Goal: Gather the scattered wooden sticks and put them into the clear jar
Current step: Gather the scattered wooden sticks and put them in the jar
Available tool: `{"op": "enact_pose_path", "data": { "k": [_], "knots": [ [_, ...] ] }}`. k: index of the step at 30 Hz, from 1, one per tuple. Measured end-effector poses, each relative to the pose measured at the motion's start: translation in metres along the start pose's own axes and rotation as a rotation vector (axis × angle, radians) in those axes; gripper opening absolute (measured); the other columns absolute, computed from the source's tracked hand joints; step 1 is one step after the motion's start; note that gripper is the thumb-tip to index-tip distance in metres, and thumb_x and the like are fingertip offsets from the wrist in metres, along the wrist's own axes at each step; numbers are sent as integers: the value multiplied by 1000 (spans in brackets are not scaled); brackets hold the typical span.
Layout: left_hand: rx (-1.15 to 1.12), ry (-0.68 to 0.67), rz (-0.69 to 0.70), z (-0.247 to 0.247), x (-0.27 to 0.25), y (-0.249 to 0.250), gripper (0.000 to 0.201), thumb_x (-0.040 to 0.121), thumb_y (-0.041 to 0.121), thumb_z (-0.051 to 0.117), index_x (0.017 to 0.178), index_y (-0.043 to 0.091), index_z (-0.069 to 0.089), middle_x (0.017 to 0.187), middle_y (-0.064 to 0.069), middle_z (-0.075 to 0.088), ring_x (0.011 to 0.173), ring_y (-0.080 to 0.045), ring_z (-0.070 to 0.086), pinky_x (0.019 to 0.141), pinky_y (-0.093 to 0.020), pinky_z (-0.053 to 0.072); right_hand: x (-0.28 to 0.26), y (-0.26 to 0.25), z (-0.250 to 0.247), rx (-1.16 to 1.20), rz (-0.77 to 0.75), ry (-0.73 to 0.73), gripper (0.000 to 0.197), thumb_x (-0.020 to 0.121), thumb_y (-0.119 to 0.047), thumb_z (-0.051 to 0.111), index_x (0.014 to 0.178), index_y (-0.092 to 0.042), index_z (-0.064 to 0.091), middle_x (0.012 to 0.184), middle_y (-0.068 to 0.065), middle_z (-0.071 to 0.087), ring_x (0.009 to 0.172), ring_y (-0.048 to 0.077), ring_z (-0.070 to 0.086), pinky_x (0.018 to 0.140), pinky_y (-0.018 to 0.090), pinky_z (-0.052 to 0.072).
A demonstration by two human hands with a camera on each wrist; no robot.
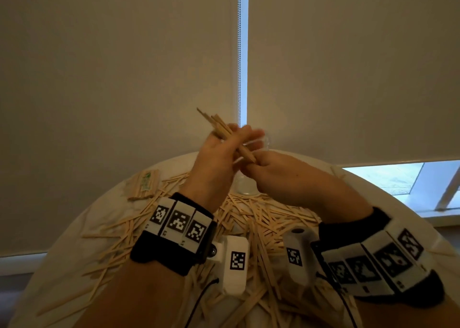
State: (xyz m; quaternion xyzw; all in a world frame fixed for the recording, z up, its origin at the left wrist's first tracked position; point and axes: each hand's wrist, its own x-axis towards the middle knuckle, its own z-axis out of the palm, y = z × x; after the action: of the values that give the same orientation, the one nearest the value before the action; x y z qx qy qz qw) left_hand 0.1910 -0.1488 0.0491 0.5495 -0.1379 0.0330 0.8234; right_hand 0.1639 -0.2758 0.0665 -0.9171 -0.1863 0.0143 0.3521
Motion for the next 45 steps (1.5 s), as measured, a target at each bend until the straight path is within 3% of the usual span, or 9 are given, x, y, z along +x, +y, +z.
{"op": "enact_pose_path", "data": {
  "k": [5, 11, 14, 17, 20, 27, 32, 36, 45],
  "knots": [
    [-258, 319, 31, -34, 9, 28, 33, 97, 37, 56, 123, 15, 56, 106, -9, 74, 96, -24, 73, 82, -39, 59, -14, 3, -14, -215, 100, -139, 20, 102, -38, 46, 89, -27, 57, 81, -2, 59, 74, 12, 56, 69, 29, 45],
    [-34, 47, -162, -23, 6, 18, 43, 105, 34, 40, 106, 2, 69, 100, -15, 75, 85, -22, 73, 77, -34, 61, -7, -2, -4, -370, 56, -64, 27, 96, -49, 54, 83, -28, 64, 73, -5, 63, 66, 8, 60, 63, 24, 49],
    [145, -58, -210, -22, 4, 22, 56, 100, 54, 41, 109, 7, 71, 104, -12, 75, 92, -24, 73, 79, -37, 58, -5, 7, -12, -388, 120, 53, 33, 97, -47, 53, 87, -19, 69, 70, -1, 62, 63, 12, 57, 59, 24, 45],
    [540, -93, -126, -21, 0, 19, 54, 91, 63, 53, 94, 13, 74, 80, 0, 74, 60, -18, 65, 54, -26, 49, -3, 13, -14, -399, 149, 86, 28, 97, -41, 54, 82, -20, 64, 69, -1, 58, 64, 14, 57, 59, 26, 45],
    [639, -45, 24, -20, 0, 10, 38, 87, 46, 70, 79, 9, 74, 54, 3, 58, 42, -10, 45, 42, -20, 37, -3, 13, -13, -346, 148, 29, 28, 92, -45, 63, 73, -25, 59, 66, -4, 57, 59, 10, 54, 55, 24, 41],
    [431, 108, 17, -32, 9, 7, 39, 91, 40, 67, 90, 2, 73, 73, -11, 74, 58, -18, 67, 53, -24, 52, -5, 12, -21, -159, -55, 284, 33, 87, -55, 63, 90, -23, 65, 74, -4, 59, 62, 9, 51, 56, 24, 35],
    [697, 154, -11, -32, 9, 0, 46, 91, 55, 59, 72, 15, 71, 52, 1, 60, 39, -9, 42, 43, -22, 37, -3, 13, -19, -255, -42, 221, 55, 87, -69, 45, 81, -19, 67, 63, -4, 55, 56, 9, 50, 53, 24, 33],
    [666, 199, 5, -34, 12, -1, 45, 91, 54, 59, 75, 14, 72, 51, 2, 59, 50, -12, 50, 55, -27, 44, 0, 16, -19, -226, -63, 280, 56, 90, -67, 43, 67, -21, 66, 50, -4, 51, 45, 6, 46, 51, 22, 32],
    [281, 281, 11, -33, 16, -1, 30, 100, 39, 52, 107, 12, 65, 94, -6, 77, 72, -21, 73, 57, -27, 53, -9, 33, -38, -98, 21, 369, 54, 90, -65, 50, 64, -20, 64, 34, -9, 44, 32, 2, 41, 48, 24, 32]
  ]
}}
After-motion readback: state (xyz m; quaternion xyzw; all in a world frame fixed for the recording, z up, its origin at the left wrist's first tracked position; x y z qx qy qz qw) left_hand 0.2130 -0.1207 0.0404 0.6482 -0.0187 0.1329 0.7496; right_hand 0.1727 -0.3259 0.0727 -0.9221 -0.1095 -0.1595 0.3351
